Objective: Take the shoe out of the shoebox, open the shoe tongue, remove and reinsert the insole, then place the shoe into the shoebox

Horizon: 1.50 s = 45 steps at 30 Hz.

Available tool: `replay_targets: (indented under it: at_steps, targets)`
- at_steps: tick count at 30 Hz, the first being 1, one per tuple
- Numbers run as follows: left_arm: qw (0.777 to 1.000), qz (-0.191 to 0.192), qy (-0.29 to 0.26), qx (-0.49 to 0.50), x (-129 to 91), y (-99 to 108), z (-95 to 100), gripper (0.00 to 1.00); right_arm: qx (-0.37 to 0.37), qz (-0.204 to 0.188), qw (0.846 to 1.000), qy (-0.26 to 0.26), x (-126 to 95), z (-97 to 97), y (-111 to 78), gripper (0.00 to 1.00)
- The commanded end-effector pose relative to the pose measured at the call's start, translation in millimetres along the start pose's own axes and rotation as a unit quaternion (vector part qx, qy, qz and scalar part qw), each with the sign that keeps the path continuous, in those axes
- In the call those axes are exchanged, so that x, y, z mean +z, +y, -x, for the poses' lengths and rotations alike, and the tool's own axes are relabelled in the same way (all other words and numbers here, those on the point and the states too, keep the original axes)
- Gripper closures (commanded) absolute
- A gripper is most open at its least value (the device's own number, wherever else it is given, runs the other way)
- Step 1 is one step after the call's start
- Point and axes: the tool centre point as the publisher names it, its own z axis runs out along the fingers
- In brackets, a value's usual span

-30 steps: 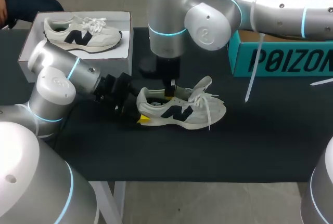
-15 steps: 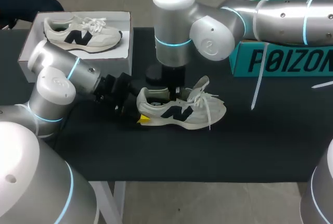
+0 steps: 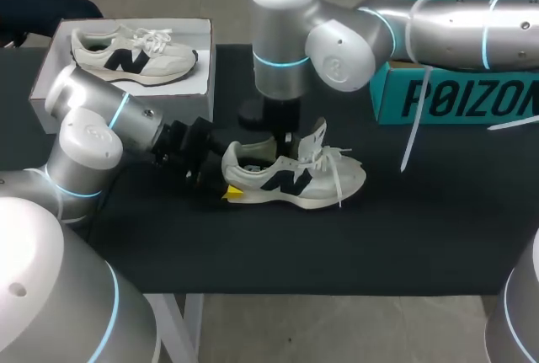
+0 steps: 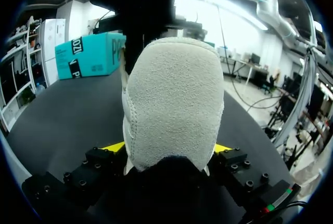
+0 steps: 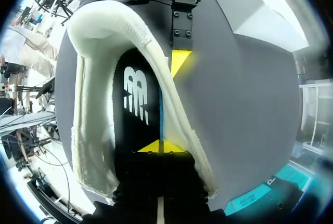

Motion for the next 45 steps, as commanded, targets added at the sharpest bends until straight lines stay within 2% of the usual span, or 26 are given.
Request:
replay_targets:
  at_steps: [1,10,12,13,19,27,40,45]
  targets:
    - [1.000,0.002,0.001,0.000,1,0,-0.9,1.00,-0.003,-0.006,1.000,0.006,4,8.8,2.8,1.00]
    - [1.000,0.002,0.001,0.000,1,0,-0.9,1.00,-0.003,-0.008,1.000,0.018,13,7.5,0.7,1.00]
    - [1.000,0.002,0.001,0.000,1,0,-0.9,1.00,-0.003,-0.007,1.000,0.020,12,6.6,-0.1,0.78]
    - [1.000,0.002,0.001,0.000,1,0,-0.9,1.00,-0.004,-0.008,1.000,0.020,12,6.0,-0.6,0.73]
    - [1.000,0.002,0.001,0.000,1,0,-0.9,1.00,-0.016,-0.008,0.999,0.027,8,3.5,-0.2,0.57]
    - [1.000,0.002,0.001,0.000,1,0,-0.9,1.00,-0.033,0.008,0.998,0.051,4,-1.6,0.1,0.52]
    - [1.000,0.002,0.001,0.000,1,0,-0.9,1.00,-0.042,0.014,0.994,0.098,34,-7.5,4.5,0.50]
    - [1.000,0.002,0.001,0.000,1,0,-0.9,1.00,-0.045,0.011,0.993,0.106,41,-9.0,7.4,0.46]
